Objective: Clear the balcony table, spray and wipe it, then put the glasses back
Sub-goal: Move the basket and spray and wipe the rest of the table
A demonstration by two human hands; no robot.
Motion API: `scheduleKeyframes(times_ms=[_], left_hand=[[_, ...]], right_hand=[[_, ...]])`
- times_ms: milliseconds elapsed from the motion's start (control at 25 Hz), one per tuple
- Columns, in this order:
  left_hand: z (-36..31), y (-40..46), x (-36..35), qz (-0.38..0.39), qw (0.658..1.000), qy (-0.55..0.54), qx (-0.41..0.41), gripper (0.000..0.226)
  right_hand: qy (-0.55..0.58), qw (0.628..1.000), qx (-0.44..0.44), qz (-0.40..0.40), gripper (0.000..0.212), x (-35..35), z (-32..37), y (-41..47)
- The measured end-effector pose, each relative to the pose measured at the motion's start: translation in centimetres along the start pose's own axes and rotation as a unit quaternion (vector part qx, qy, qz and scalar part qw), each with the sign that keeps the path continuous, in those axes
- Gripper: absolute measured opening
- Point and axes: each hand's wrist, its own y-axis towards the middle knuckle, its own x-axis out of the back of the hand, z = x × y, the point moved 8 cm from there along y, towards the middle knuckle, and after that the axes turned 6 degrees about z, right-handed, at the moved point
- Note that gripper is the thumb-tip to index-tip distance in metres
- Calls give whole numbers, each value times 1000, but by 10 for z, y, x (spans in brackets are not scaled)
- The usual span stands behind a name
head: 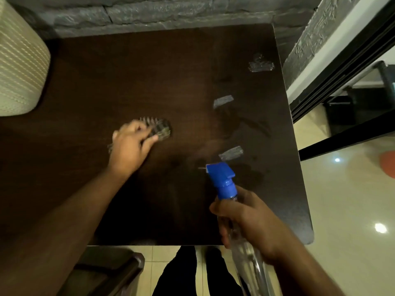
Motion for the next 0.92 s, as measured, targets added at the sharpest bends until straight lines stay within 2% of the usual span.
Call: scheduleKeyframes(times_ms=[120, 240, 320, 400, 520, 560, 640, 680, 760, 840, 920], left_hand=[[-13, 65, -8, -34, 999, 13, 36, 37], [-52, 83, -23, -17, 1000, 2, 19, 32], [-90, 48, -32, 24, 999, 18, -40, 31], [-111, -30, -35, 79, 987, -10, -140, 29], [-70, -124, -23, 126, 968, -42, -214, 27], [-46, -120, -17, 110, 972, -33, -206, 26], [-20, -66, -8, 54, 989, -11, -135, 34], [-22, -30, -9, 27, 995, 1, -98, 37], [-52, 33, -15, 42, 999, -12, -28, 34], [-101, 41, -32, 81, 996, -26, -36, 31], [-134, -24, -40, 121, 984, -29, -131, 30]], right_hand=[[-9, 999, 5, -31, 34, -11, -13, -3], [4, 998, -11, -56, 44, -25, -26, -10], [13, 997, -10, -77, 46, -30, -31, -15], [31, 995, -3, -95, 44, -41, -29, -26], [64, 992, 4, -105, 46, -47, -31, -37], [74, 991, 4, -109, 46, -48, -35, -40], [83, 991, 0, -107, 47, -51, -43, -41], [84, 991, -5, -105, 48, -55, -46, -43], [80, 991, -7, -110, 48, -63, -52, -47], [79, 990, -9, -121, 39, -64, -55, -50], [83, 989, -19, -123, 30, -67, -60, -55]])
